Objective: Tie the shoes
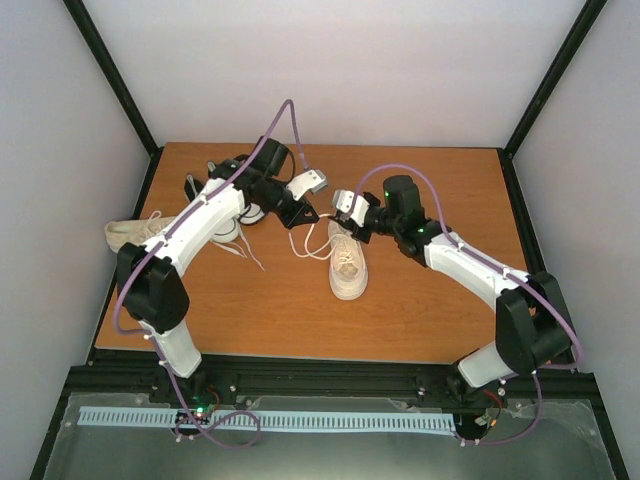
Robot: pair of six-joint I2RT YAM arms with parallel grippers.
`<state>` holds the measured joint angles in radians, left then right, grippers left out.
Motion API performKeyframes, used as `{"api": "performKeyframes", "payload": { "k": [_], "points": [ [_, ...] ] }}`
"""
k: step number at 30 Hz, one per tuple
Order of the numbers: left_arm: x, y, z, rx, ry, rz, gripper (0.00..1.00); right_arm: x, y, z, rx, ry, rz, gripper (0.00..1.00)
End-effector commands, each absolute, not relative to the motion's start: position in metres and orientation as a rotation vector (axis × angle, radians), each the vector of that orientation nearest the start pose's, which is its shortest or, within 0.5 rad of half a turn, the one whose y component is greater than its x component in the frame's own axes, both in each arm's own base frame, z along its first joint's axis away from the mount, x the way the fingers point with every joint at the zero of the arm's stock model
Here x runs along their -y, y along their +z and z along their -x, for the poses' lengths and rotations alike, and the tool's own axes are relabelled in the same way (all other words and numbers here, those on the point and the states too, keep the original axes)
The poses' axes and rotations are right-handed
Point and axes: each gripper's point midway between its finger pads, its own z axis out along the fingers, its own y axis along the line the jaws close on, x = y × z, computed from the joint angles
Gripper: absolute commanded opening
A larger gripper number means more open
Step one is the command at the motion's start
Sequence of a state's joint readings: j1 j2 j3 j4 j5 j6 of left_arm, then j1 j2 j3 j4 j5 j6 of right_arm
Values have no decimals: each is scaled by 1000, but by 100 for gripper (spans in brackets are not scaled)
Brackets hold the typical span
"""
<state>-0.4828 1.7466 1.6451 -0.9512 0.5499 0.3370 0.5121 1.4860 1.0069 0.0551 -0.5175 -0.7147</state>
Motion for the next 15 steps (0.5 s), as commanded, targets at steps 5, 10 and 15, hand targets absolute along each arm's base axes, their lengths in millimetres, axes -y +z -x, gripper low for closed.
{"api": "performKeyframes", "payload": {
  "k": [5, 10, 15],
  "points": [
    [284, 226, -335, -2239, -808, -1227, 1, -295, 215, -347, -1399, 384, 1406, 10],
    [285, 222, -331, -2240, -833, -1238, 1, -289, 215, -353, -1424, 380, 1369, 3],
    [284, 176, -345, -2318, -780, -1202, 64, -272, 210, -369, -1477, 416, 1256, 3]
  ]
}}
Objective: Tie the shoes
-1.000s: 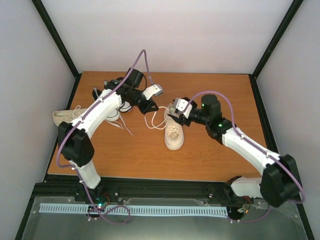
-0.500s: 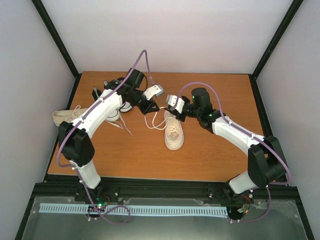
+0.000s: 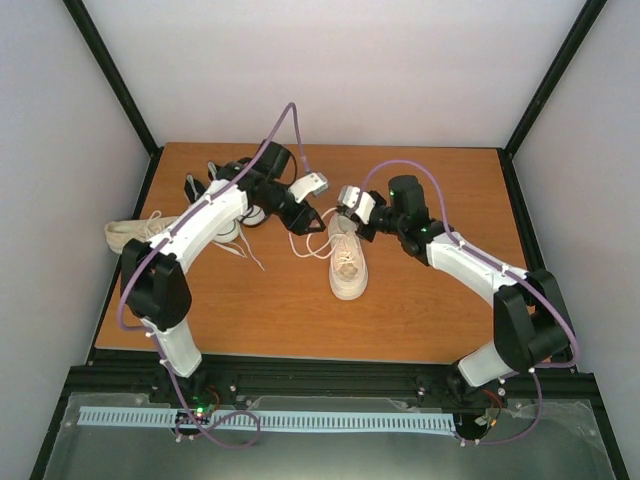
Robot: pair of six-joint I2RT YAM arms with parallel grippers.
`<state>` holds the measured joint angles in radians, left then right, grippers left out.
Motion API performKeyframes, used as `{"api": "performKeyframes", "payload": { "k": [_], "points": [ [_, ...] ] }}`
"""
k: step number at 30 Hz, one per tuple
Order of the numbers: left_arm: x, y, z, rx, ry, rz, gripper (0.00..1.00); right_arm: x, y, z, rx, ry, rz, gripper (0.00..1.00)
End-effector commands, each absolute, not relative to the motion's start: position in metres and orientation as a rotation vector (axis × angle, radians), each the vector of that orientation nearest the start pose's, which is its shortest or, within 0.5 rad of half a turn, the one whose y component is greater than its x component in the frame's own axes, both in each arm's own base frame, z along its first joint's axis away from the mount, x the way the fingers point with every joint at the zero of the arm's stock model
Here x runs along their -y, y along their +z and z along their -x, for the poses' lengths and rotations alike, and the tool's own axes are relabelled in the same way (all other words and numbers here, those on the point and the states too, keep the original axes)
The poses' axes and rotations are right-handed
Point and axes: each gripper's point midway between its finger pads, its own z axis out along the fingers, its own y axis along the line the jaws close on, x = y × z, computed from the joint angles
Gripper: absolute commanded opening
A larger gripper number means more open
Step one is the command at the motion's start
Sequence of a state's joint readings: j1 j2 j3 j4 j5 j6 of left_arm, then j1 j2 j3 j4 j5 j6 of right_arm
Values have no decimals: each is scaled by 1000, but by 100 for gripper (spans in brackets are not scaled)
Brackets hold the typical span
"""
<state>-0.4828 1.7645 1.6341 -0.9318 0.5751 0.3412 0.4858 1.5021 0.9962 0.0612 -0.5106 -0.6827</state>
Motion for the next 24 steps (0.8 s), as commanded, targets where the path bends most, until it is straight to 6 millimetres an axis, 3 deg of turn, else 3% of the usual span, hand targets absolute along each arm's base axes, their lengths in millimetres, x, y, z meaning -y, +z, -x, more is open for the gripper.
{"api": "performKeyframes", "payload": {
  "k": [1, 4, 8, 12, 14, 24],
  "points": [
    [283, 162, -351, -2348, -737, -1198, 69, -272, 205, -371, -1490, 422, 1248, 3],
    [284, 129, -366, -2416, -650, -1197, 73, -274, 196, -379, -1521, 444, 1218, 3],
    [294, 109, -376, -2417, -643, -1198, 74, -275, 184, -390, -1560, 443, 1179, 3],
    [298, 84, -384, -2442, -627, -1188, 54, -277, 172, -395, -1591, 456, 1166, 3],
    [299, 75, -383, -2450, -631, -1208, 52, -276, 169, -397, -1604, 455, 1158, 3],
    [302, 47, -375, -2458, -652, -1277, 62, -278, 160, -399, -1645, 504, 1127, 3]
  ]
}}
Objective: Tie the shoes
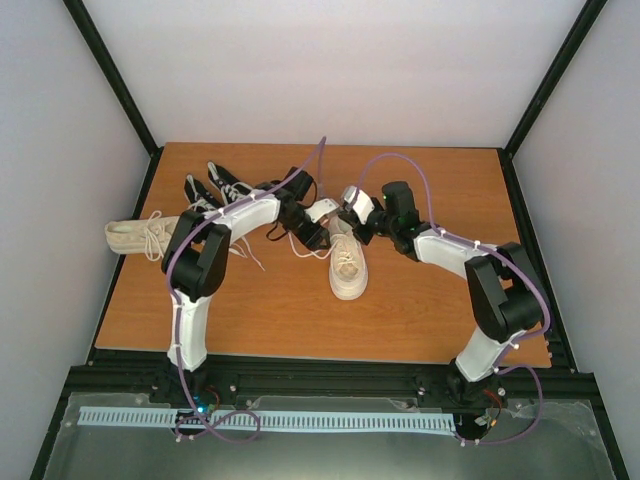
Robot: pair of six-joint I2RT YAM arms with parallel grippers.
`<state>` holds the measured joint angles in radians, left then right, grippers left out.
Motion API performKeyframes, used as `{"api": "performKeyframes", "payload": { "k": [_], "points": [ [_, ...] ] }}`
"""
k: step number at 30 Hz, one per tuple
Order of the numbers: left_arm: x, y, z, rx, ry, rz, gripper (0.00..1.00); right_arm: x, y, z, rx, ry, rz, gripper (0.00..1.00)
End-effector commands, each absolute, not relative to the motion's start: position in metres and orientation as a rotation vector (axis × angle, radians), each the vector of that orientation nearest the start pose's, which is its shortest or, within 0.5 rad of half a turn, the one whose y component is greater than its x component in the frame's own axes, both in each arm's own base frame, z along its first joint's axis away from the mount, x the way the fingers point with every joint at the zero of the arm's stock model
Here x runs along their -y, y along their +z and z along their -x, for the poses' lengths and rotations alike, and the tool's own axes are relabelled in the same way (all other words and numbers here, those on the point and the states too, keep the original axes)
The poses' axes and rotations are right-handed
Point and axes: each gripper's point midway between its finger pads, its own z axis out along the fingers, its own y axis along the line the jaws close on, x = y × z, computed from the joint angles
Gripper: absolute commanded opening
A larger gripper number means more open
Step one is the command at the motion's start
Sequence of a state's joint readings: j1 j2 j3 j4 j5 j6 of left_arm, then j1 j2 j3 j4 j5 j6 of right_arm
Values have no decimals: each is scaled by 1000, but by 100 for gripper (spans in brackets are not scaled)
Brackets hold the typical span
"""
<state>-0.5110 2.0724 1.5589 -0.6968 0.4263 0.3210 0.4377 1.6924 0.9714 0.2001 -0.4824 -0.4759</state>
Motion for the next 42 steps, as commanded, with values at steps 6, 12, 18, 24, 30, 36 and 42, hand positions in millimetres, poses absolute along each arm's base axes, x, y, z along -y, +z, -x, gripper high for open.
{"api": "performKeyframes", "payload": {
  "k": [6, 12, 18, 24, 30, 36, 42],
  "points": [
    [302, 55, -370, -2441, -675, -1272, 14, -276, 157, -397, -1667, 537, 1109, 3],
    [298, 108, -364, -2328, -657, -1251, 1, -285, 163, -395, -1677, 675, 1017, 3],
    [296, 138, -356, -2274, -670, -1247, 1, -290, 170, -407, -1709, 799, 817, 3],
    [297, 153, -356, -2240, -661, -1247, 1, -299, 159, -405, -1759, 897, 750, 3],
    [299, 162, -358, -2216, -667, -1239, 1, -302, 130, -367, -1882, 999, 906, 3],
    [301, 167, -359, -2203, -675, -1236, 1, -288, 121, -341, -1952, 952, 1007, 17],
    [303, 163, -360, -2215, -692, -1236, 1, -269, 127, -337, -2013, 866, 987, 40]
  ]
}}
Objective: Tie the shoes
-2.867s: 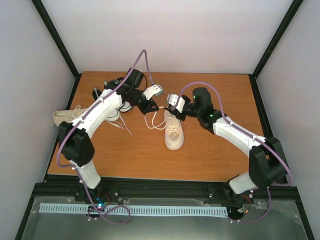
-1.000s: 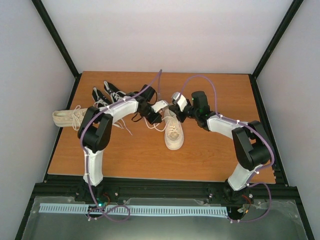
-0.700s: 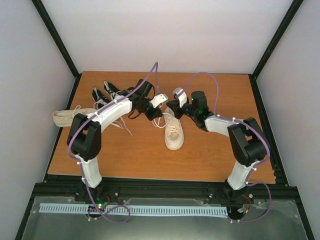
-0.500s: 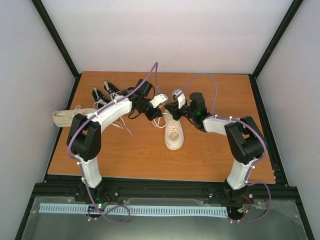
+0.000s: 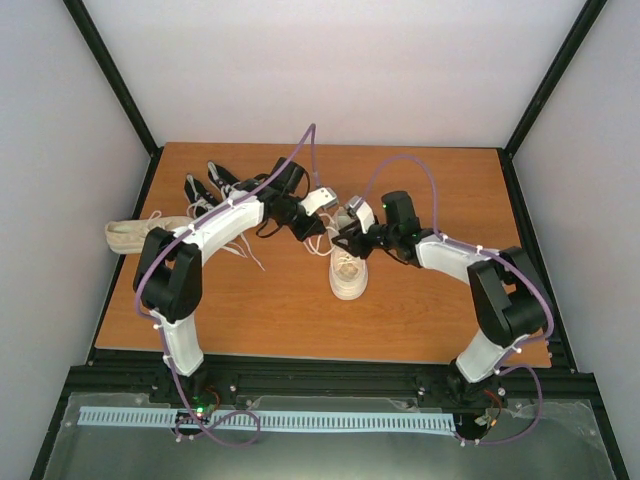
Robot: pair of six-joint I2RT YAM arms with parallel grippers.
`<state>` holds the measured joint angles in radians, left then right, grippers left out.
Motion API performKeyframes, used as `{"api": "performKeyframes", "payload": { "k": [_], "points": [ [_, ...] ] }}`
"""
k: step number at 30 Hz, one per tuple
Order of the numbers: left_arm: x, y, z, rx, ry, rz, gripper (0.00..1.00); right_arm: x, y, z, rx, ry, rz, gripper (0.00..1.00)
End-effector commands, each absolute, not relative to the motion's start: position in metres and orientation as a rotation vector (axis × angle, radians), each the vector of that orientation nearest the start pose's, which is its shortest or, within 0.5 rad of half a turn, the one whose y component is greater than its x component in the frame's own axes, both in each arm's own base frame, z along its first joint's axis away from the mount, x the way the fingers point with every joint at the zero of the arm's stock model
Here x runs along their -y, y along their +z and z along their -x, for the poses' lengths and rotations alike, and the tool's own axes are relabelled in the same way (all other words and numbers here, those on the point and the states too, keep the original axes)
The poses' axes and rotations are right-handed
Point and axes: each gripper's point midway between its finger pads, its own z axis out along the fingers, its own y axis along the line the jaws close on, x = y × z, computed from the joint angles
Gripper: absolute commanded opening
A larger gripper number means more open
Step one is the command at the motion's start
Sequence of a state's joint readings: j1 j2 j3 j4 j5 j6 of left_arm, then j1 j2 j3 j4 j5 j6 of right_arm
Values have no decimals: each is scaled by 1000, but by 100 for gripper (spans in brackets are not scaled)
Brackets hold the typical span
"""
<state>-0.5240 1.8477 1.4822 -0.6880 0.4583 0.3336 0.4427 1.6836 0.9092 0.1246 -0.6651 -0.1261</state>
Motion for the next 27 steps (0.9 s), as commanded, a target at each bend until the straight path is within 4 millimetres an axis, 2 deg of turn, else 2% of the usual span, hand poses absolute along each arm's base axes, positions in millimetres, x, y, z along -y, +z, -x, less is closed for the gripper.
{"api": "performKeyframes", "payload": {
  "k": [1, 4, 7, 11, 14, 18, 23, 27],
  "points": [
    [304, 163, -359, -2217, -700, -1235, 1, -265, 127, -337, -2030, 844, 979, 42],
    [305, 163, -358, -2219, -711, -1237, 1, -252, 129, -341, -2064, 762, 956, 46],
    [304, 166, -358, -2218, -700, -1233, 1, -244, 143, -341, -2022, 728, 954, 48],
    [304, 172, -353, -2229, -736, -1218, 1, -243, 167, -337, -1884, 685, 981, 48],
    [303, 170, -354, -2282, -739, -1183, 1, -249, 177, -338, -1748, 655, 1002, 47],
    [304, 167, -354, -2322, -755, -1168, 1, -263, 174, -341, -1602, 589, 1077, 48],
    [304, 169, -352, -2313, -761, -1172, 1, -271, 160, -360, -1588, 546, 1093, 50],
    [304, 168, -353, -2317, -753, -1173, 1, -281, 155, -357, -1571, 601, 1145, 49]
  ]
}}
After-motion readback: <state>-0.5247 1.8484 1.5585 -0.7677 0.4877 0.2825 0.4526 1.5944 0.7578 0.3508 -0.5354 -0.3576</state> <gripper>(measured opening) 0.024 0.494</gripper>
